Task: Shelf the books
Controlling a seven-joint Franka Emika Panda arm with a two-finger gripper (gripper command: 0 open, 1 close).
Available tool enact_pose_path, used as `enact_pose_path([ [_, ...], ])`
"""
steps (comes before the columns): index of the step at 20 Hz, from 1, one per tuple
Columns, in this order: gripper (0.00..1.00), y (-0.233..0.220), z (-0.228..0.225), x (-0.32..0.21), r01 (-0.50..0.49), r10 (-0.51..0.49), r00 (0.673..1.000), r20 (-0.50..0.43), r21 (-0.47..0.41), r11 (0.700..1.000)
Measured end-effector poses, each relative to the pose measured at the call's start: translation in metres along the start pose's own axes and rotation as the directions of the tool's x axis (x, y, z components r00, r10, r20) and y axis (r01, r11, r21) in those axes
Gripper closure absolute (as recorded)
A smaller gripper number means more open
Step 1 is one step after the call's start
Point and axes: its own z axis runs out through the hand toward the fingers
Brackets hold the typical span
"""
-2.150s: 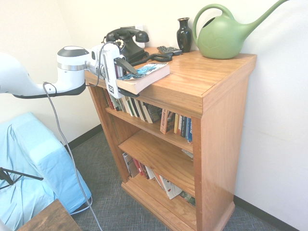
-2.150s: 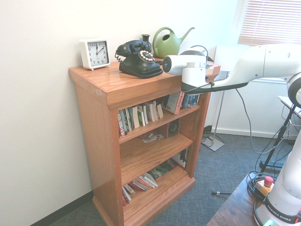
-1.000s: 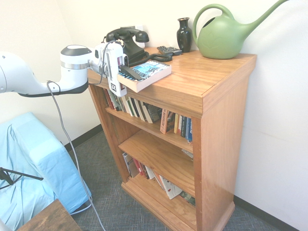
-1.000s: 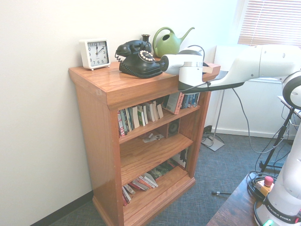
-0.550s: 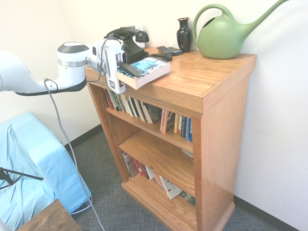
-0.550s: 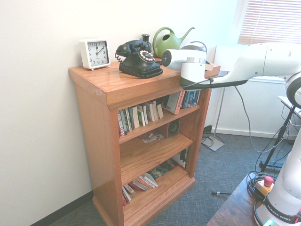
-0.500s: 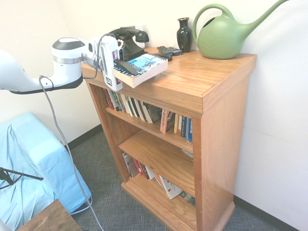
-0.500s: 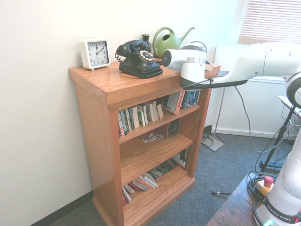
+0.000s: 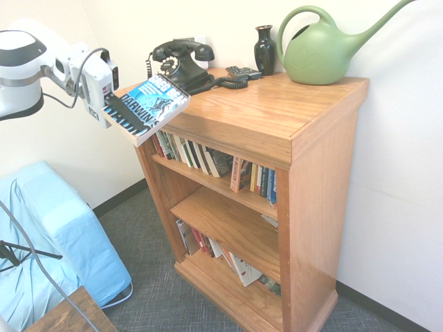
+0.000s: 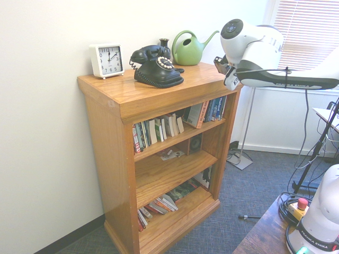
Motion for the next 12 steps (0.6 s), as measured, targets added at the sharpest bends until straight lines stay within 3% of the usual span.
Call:
enact_pose_path([
  [3, 1.00, 0.009, 0.015, -0.045, -0.012, 0.001, 0.995, 0.104, 0.111, 0.994],
  [7, 1.00, 0.003, 0.072, -0.103, -0.024, -0.023, 0.975, 0.223, 0.204, 0.979],
  [12, 1.00, -0.013, 0.145, -0.169, -0.045, -0.042, 0.959, 0.281, 0.296, 0.954],
])
